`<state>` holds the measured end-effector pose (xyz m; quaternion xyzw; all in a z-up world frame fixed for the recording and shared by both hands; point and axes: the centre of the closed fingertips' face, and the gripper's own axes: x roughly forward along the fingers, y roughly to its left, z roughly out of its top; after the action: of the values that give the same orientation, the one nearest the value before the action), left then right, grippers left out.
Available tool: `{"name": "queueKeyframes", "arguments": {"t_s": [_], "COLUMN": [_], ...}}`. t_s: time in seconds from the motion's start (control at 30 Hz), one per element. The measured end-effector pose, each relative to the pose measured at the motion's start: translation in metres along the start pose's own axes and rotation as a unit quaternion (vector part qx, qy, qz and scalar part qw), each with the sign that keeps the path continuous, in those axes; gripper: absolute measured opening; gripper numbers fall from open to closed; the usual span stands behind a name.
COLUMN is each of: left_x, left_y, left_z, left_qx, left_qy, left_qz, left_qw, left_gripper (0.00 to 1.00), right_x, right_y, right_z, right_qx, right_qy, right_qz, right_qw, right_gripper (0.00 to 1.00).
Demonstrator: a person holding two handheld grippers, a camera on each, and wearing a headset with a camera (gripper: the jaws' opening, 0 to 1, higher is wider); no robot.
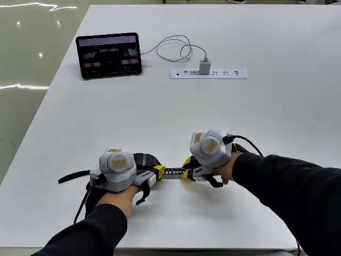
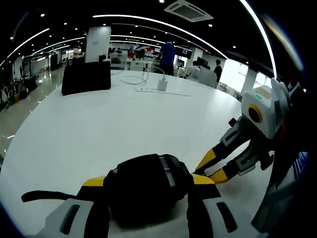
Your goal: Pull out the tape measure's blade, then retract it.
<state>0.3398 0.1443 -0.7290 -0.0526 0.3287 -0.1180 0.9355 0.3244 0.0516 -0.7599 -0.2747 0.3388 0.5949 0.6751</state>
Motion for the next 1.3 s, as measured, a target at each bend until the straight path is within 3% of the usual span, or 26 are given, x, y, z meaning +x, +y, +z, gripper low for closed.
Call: {"name": "queueKeyframes", "arguments": {"t_s": [1.3], "left_x": [-0.001], "left_y": [0.001], "left_z": [0.001], "left_qx": [-0.007], "left_qy": [-0.001], "left_qz": [-0.007], "left_qw": [0.9999], "left_gripper": [0.58], "right_x": [0.018], "right_y": [0.002], "right_z": [0.021], "right_qx": [0.011], "right_qy": [-0.009], "right_qz": [0.005], "right_qw": [0.9999], "right_gripper": [0.11]}}
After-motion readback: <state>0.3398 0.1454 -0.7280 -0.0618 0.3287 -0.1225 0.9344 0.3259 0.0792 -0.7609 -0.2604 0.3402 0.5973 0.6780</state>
